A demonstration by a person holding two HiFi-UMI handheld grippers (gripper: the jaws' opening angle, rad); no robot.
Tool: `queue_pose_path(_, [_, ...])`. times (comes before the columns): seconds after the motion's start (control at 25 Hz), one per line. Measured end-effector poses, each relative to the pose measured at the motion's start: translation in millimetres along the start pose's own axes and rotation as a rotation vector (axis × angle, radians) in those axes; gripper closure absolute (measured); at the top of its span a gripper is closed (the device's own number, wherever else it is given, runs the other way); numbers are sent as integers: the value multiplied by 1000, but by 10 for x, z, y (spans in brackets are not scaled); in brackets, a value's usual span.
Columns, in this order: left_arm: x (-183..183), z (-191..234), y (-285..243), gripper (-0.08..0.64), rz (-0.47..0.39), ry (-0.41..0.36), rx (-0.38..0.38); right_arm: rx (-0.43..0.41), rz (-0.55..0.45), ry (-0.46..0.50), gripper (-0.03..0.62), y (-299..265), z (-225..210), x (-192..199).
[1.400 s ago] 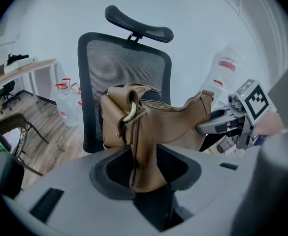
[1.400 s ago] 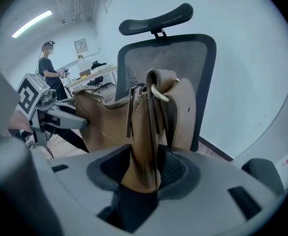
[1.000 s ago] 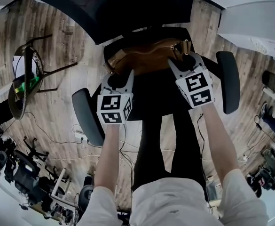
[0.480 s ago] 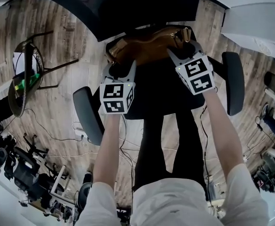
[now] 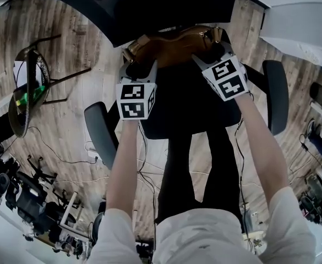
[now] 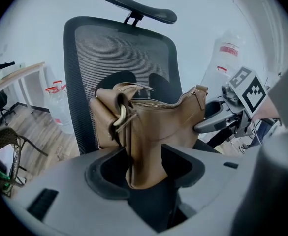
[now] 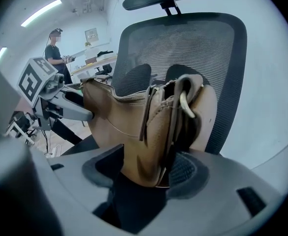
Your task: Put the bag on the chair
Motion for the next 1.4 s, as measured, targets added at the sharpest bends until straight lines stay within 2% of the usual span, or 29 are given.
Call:
queue_pose_path(0.48, [34,130,-158,367,32,-15,5,-10,32,8,316,-214,-81,-36])
queue_pose_path(0.84, [118,153,-213,367,58,-17,16,-22,59,-27,294,-297,-70,55])
queue_pose_path(1.4, [102,229,-290,367,54,13,7,-30,74,-72,228,-394,-136,52])
Point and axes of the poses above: the fingertips, and each gripper's own axes: y backward along the fingers, z to its left, x out of its underside, the point moved 6 cm from there along y, backward along the fingers, and after that the axes turned 9 degrees about -z, right-handed, at the moved point
